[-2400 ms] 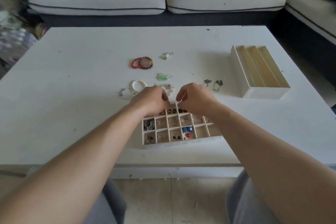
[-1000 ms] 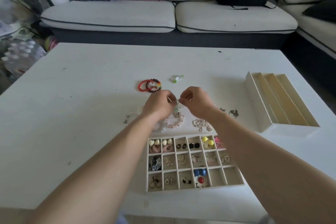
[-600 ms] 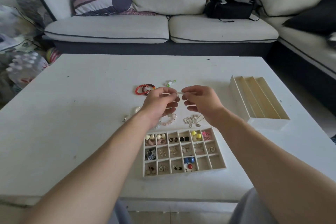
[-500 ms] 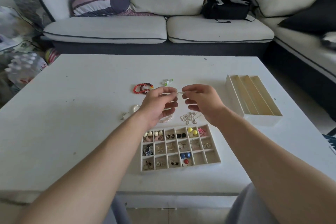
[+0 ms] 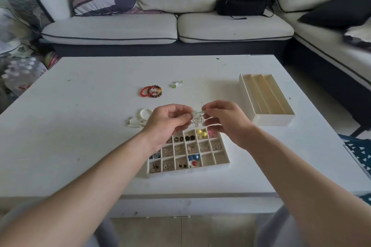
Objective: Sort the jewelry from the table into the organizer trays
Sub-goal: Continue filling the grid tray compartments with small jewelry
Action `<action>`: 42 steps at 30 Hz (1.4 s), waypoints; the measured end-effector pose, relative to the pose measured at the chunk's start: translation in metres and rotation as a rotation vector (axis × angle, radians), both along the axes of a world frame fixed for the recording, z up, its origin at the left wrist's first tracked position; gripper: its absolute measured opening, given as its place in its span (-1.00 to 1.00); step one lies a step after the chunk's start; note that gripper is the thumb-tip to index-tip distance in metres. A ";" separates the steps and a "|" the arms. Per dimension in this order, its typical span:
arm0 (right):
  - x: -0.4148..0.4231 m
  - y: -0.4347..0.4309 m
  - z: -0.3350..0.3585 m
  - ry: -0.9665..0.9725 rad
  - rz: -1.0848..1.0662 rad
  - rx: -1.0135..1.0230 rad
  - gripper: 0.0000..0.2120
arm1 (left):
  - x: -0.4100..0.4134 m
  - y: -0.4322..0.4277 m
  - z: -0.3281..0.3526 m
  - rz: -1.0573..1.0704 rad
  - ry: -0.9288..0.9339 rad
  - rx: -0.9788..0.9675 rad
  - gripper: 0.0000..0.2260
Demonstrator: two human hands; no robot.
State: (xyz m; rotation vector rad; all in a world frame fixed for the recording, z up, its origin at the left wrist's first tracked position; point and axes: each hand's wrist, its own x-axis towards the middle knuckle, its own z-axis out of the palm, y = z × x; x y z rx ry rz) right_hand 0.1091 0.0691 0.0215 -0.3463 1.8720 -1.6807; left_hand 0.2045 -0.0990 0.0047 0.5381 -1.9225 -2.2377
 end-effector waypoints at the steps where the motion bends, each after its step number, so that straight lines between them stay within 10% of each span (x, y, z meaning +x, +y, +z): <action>1: 0.000 0.001 -0.001 0.011 0.029 0.041 -0.85 | 0.001 -0.001 -0.001 -0.005 -0.007 -0.007 -0.85; 26: 0.010 -0.008 -0.006 0.444 0.132 0.281 -0.84 | -0.006 -0.004 0.006 -0.024 -0.181 0.011 -0.93; 42: 0.001 -0.002 -0.009 0.105 0.228 0.220 -0.83 | -0.007 -0.012 0.002 -0.135 -0.164 0.288 -0.86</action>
